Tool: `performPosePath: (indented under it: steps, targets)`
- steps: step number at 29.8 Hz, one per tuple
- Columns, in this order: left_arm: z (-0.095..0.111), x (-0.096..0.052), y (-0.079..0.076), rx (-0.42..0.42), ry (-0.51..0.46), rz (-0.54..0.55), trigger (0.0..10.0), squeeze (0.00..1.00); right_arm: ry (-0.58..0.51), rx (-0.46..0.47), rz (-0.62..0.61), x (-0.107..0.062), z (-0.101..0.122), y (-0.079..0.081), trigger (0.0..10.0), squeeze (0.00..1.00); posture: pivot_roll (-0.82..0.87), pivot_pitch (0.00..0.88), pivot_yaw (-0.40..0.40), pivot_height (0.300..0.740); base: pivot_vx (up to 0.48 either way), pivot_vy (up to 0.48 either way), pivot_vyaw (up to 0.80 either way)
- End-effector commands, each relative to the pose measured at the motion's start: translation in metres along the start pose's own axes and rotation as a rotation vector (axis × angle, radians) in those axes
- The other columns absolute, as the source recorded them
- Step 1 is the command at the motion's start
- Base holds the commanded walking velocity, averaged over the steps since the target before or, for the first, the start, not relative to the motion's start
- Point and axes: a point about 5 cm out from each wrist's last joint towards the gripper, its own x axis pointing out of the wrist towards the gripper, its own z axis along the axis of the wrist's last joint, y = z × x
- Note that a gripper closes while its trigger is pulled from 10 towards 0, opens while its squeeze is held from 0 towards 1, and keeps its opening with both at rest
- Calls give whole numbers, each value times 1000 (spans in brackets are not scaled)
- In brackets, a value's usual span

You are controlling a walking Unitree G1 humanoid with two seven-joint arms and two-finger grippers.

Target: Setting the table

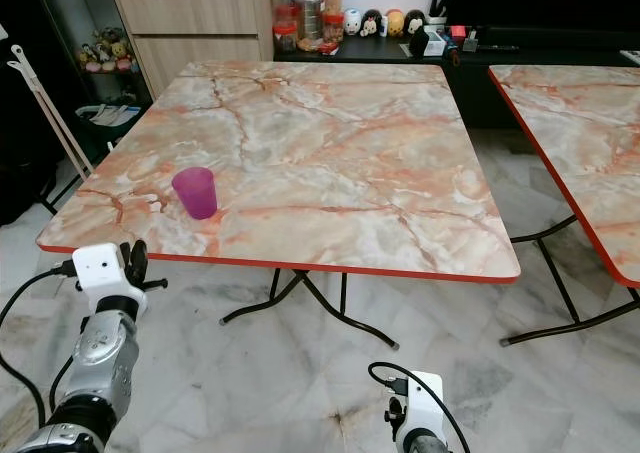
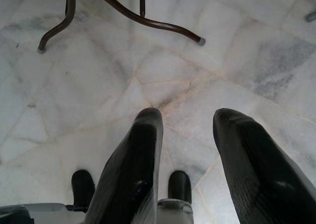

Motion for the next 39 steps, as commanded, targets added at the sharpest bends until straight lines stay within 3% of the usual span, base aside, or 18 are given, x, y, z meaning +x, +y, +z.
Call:
performPosePath:
  steps: [1, 6, 16, 39]
  targets:
    - [4, 4, -1, -6, -6, -4, 10000, 0, -7, 1, -3, 0, 1, 0, 10000, 0, -4, 0, 10, 740, 0, 0, 0]
    - [11, 11, -13, -28, -17, -39, 10000, 0, -5, 11, -9, 0, 0, 0, 10000, 0, -13, 0, 14, 740, 0, 64, 0]
    - [12, 11, -16, -30, -14, -54, 10000, 0, -16, 17, -5, 1, 4, 2, 10000, 0, -9, 0, 13, 740, 0, 349, -218]
    - [23, 18, -29, 3, -43, -121, 10000, 0, -30, 34, 4, 1, 5, 6, 10000, 0, -4, 0, 20, 740, 23, 0, 0]
